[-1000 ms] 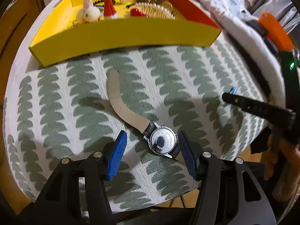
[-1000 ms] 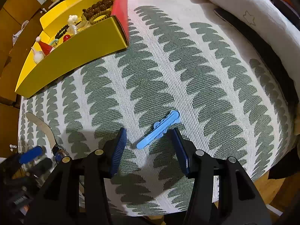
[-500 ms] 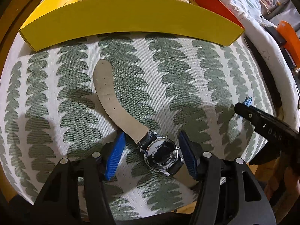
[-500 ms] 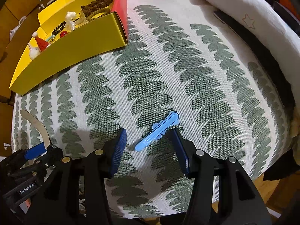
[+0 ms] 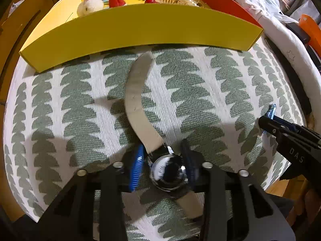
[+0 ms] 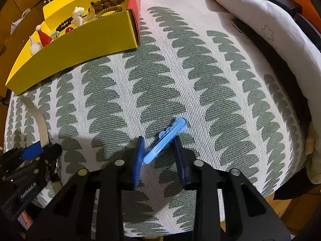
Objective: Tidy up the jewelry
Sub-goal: 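Close the left tool on the watch face while the right tool grasps the blue clip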
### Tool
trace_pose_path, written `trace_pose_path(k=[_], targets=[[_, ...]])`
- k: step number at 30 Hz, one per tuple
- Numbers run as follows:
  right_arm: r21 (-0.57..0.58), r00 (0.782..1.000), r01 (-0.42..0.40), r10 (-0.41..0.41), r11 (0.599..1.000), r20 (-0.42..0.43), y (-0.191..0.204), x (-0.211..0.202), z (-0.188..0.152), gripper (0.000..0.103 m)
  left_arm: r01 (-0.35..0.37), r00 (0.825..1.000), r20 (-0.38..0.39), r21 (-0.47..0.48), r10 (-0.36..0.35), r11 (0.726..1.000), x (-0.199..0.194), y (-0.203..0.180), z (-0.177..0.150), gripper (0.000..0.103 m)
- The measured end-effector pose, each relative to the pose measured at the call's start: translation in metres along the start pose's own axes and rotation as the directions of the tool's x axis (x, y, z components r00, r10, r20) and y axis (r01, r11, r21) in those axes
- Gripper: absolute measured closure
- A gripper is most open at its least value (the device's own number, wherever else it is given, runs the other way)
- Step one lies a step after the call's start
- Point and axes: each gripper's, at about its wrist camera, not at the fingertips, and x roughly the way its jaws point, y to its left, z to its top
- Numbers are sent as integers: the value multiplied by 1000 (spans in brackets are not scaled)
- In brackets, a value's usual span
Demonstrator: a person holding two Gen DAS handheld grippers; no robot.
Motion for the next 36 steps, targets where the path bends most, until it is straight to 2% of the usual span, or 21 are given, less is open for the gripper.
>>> trace_pose_path(k=[1,2,8,18,22,27,36], targets=[[4,1000,-4,4,1000,2,-1,0,0,77,3,1000,1,1,-3,1000,1,0,1,71],[6,1000,-7,7,1000,2,-2,-1,0,79,5,1000,3,-1,-5,1000,2,-1,4,77],[14,1000,-28,28,1000,1,-7,-1,4,87,39,999,8,-7,-38,999,3,9,15,79],[25,996,-79,78,997,53,-14,-22,2,87,89,995,34,-5,-89,996,-16,22,14,81],[27,990,-101,98,994,101,-19,-38,1,87,99,993,60,6,-99,995,-27,20,12,96],[30,990,-103,100,994,103,-23,-40,1,87,76,991,109,22,-78,997,-37,18,11,98],[22,991,-105,103,994,82,-17,-33,3,87,80,996,29,-21,-80,997,-13,26,12,98]])
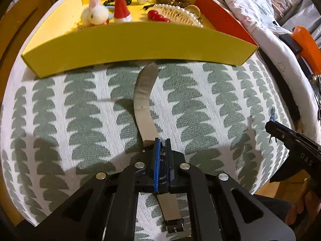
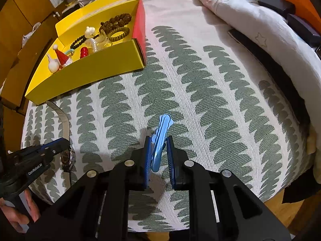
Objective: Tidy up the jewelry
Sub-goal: 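Close the left tool on the watch face while the right tool grasps the blue clip, then lift and carry the watch and blue clip into the yellow box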
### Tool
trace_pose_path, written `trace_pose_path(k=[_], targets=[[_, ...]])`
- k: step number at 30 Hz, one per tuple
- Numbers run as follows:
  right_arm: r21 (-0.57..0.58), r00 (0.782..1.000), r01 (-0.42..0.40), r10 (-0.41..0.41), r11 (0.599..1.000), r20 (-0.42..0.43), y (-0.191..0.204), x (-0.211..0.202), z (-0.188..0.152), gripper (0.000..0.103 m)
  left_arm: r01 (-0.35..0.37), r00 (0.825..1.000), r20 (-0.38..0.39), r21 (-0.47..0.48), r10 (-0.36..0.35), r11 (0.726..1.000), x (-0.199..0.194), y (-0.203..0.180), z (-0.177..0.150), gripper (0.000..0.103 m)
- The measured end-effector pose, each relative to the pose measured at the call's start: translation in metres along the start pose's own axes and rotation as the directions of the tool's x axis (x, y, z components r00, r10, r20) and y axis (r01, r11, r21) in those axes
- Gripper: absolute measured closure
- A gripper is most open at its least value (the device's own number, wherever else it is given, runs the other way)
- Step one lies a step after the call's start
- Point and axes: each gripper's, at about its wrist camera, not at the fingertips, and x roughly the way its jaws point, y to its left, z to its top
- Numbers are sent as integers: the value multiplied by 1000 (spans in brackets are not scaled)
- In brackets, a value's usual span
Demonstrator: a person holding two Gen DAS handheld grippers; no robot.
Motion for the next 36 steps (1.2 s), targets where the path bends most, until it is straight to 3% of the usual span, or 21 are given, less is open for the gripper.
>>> trace_pose_path(k=[4,6,8,11,16,19,24,26,36], targets=[[2,1000,4,-4,1000,-2,-1,1,0,87,-52,999,18,18,51,998,-9,-8,-5,97],[-2,1000,7,-7,1000,-7,0,2,0,87,-66,998,2,14,66,998,-8,-8,-6,91],[-5,1000,6,-6,1000,-11,2,3,0,87,-83,996,-16,16,83,996,-4,-9,-7,74],[-9,1000,7,-7,1000,-14,3,4,0,87,-59,997,-53,6,59,998,3,-7,-7,64],[-12,1000,10,-10,1000,-15,3,4,0,87,-64,995,-74,32,66,997,8,-14,-10,60],[-11,1000,11,-11,1000,-17,2,5,0,87,-79,993,-79,69,85,994,10,-21,-17,53],[-14,1000,11,-11,1000,-17,3,5,1,87,-110,990,-76,91,117,990,19,-27,-23,52],[-14,1000,8,-8,1000,-17,3,5,1,87,-133,989,-54,91,139,987,18,-27,-23,61],[1,1000,-2,2,1000,7,-2,-3,1,87,-90,995,-46,76,93,993,6,-24,-20,61]])
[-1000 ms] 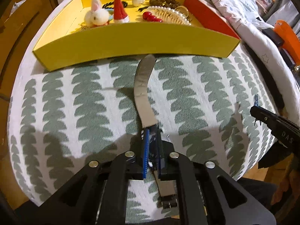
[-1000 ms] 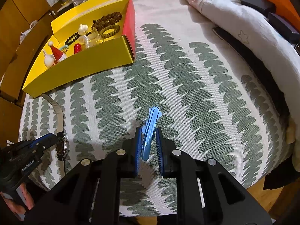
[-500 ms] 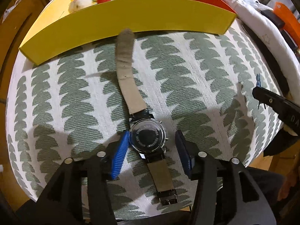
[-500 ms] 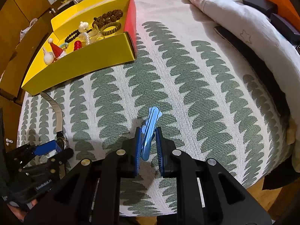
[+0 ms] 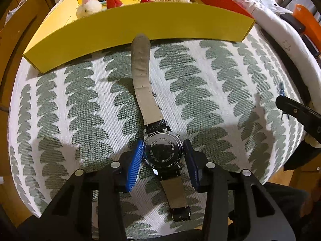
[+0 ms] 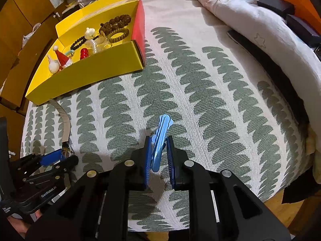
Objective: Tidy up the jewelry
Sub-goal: 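Lift and carry the watch and blue clip into the yellow box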
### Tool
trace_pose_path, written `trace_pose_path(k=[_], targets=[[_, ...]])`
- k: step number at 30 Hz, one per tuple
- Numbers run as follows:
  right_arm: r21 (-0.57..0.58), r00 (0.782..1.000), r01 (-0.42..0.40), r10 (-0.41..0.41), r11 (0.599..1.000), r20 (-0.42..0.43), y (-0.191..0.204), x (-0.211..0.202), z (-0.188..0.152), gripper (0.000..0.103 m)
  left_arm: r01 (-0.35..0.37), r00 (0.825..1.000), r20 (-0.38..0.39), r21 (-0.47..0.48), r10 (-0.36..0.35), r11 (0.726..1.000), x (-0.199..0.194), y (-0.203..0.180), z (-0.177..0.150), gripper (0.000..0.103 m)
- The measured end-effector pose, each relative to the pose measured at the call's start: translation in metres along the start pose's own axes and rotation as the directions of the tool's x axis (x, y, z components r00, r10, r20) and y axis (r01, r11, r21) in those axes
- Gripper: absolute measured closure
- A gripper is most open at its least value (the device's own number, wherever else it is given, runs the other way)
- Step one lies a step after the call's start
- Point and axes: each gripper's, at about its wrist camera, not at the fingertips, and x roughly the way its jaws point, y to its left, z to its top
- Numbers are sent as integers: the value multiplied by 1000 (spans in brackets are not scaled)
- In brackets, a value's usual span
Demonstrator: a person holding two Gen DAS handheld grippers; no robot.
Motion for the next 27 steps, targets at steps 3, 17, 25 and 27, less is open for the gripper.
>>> trace_pose_path(k=[3,17,25,27], targets=[[6,1000,-7,7,1000,20,-1,-6,0,87,14,1000,24,5,-14,1000,-13,2,2,61],[-49,980,-142,148,989,136,27,-56,20,87,104,980,174,-32,-97,994,-97,38,23,61],[-127,971,-170,189,977,149,67,-62,88,87,104,966,246,-81,-82,991,-131,59,79,61],[-133,969,-188,206,973,138,74,-55,105,87,104,961,265,-101,-74,989,-140,70,99,61]])
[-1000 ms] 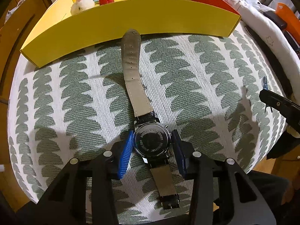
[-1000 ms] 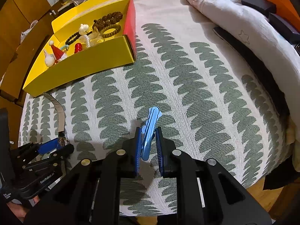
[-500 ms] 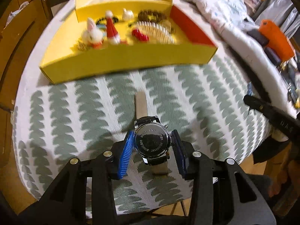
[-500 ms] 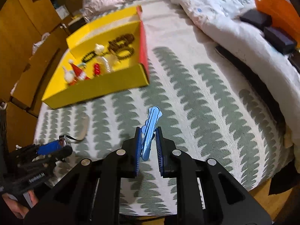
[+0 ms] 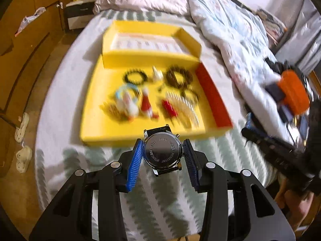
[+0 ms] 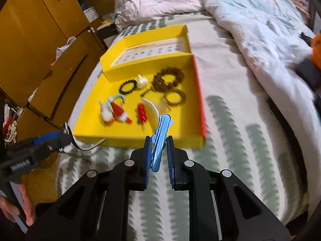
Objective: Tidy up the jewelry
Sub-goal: 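Lift and carry the watch and blue clip into the yellow box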
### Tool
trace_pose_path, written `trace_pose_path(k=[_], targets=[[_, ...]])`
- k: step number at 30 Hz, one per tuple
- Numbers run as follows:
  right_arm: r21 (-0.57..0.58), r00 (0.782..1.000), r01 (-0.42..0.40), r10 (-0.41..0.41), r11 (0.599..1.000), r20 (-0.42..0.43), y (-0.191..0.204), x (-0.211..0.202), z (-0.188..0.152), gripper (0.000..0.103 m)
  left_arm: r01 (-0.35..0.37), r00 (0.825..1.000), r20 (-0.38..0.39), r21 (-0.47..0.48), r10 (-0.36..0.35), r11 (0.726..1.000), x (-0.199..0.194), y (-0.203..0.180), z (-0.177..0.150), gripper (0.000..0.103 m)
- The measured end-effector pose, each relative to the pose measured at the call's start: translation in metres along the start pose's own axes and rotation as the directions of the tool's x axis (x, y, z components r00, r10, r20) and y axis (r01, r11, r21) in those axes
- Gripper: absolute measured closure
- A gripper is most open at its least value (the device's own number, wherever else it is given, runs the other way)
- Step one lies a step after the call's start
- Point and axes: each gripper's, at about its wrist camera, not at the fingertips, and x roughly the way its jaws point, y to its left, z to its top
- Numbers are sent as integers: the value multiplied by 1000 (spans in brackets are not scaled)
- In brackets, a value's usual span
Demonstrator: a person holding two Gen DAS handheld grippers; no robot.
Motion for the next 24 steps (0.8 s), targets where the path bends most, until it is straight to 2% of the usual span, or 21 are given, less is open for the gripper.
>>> trace_pose_path(k=[5,11,16,24], targets=[[-20,999,-23,22,1000,-42,10,38,41,87,-25,999,37,-36,27,999,5,16,55,61],[-25,997,-23,20,999,-81,12,84,77,87,-52,998,18,-48,53,997,44,30,100,61],[-34,994,-32,29,999,-102,17,113,89,86,-87,996,-30,-50,86,995,89,40,117,61],[-29,991,-8,4,1000,-135,11,158,104,86,-121,990,-80,-51,116,991,138,51,123,61]])
